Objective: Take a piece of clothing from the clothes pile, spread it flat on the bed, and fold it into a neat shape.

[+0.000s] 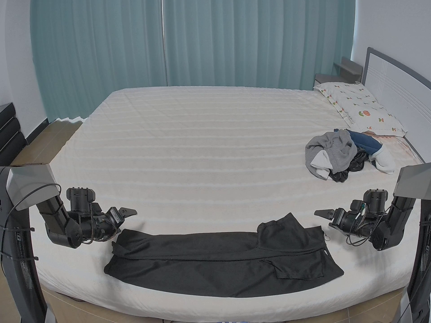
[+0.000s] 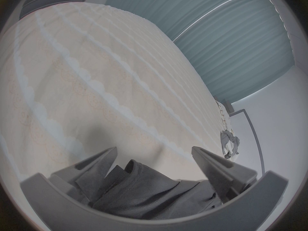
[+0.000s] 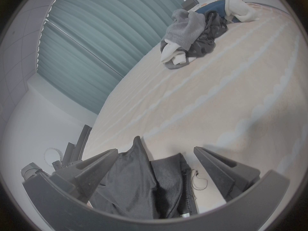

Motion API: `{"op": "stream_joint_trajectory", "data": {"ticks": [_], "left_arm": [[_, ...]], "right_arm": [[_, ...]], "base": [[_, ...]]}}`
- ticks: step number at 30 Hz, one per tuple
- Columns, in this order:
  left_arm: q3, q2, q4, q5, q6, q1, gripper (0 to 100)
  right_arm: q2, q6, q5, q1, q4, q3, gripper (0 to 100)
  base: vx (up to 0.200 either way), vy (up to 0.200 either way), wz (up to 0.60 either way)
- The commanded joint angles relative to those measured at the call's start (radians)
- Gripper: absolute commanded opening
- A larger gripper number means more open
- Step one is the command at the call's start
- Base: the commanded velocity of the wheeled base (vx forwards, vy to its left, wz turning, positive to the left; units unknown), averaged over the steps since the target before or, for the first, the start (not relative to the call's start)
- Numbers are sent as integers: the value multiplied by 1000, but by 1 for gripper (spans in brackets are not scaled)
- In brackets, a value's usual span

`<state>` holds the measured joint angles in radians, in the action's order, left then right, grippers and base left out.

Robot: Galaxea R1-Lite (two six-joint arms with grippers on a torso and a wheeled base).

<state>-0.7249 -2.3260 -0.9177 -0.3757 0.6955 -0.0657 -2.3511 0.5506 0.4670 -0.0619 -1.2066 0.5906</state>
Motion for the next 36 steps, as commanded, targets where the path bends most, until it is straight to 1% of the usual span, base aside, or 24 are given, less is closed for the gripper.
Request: {"op": "stream_joint_trajectory", "data": {"ticks": [1,2,3,5,6,8,16,23,24,31,36], "left_arm": [[1,-3,2,3,-16,1,0],[1,-3,2,9,-45,-2,0],[1,-4,2,14,-53,-2,0],[1,-7,2,40,-67,0,0],[1,-18,2,67,-76,3,0],[1,-24,-1,86,-90,3,0],[-1,-19,-1,87,-96,-16,0],[5,-12,2,86,-94,-8,0],[9,-13,-1,86,-96,-6,100],[10,-23,-4,84,-102,23,100],[13,-24,-4,84,-113,23,100]], "right_arm": [[-8,0,1,8,-1,-14,100],[-10,-1,-1,10,-1,-15,100],[-10,-1,-1,10,-1,-17,100],[-8,-1,-1,14,1,-18,100],[-10,-1,-1,14,1,-18,100],[-16,-1,-1,16,1,-20,100],[-17,-6,-1,14,1,-22,100],[-17,-12,-2,14,1,-26,100],[-17,-12,-2,14,1,-26,100],[-27,-28,-2,16,1,-28,100],[-31,-32,-2,16,1,-26,100]], "base": [[0,0,0],[0,0,0],[0,0,0],[0,0,0],[0,0,0],[0,0,0],[0,0,0],[0,0,0],[0,0,0],[0,0,0],[0,0,0]]}}
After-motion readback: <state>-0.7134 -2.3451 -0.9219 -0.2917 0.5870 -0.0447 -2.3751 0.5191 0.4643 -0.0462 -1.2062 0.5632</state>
